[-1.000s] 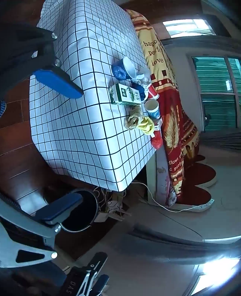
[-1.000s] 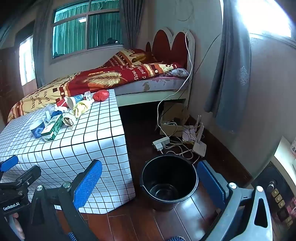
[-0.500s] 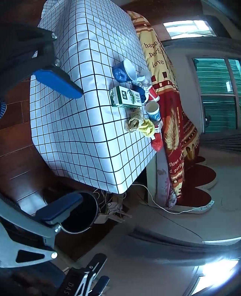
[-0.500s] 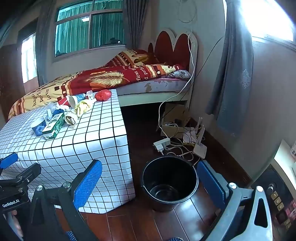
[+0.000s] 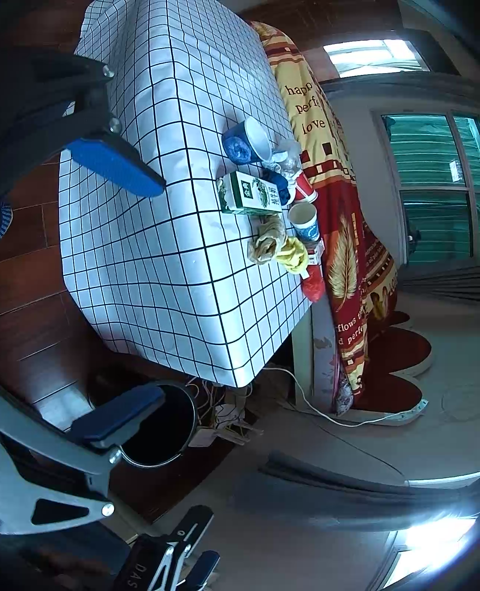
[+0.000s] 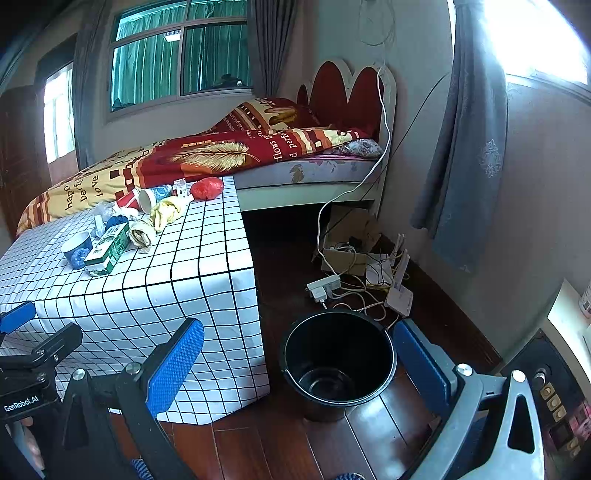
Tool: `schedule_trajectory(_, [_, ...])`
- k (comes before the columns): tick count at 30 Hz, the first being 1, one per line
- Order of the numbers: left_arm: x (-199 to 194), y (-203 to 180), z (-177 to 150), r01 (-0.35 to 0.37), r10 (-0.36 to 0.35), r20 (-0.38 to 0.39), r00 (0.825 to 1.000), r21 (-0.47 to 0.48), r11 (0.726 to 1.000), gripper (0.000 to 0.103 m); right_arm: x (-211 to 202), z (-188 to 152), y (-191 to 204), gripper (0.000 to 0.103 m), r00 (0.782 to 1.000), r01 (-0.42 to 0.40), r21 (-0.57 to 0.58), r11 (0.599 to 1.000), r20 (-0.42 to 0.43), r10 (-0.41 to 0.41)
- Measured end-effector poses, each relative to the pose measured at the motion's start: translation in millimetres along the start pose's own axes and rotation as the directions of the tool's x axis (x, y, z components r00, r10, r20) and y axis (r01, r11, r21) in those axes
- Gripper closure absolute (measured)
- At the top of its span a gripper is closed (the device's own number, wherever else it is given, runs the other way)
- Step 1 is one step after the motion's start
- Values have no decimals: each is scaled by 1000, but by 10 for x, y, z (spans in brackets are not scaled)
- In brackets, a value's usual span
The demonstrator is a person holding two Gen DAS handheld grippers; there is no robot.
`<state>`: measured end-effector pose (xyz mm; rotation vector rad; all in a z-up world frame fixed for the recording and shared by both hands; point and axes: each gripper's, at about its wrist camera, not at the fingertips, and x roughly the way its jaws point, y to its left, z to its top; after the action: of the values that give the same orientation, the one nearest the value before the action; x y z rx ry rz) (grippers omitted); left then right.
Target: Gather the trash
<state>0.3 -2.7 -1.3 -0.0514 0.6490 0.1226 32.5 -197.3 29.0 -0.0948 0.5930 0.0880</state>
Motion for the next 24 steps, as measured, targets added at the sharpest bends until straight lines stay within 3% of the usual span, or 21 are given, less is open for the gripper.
schedule_trajectory(24, [-17,-4,7,2,-2,-4,1000,1,1000,1,12,1,20,0,1000,-5,-12,1000,-5,5])
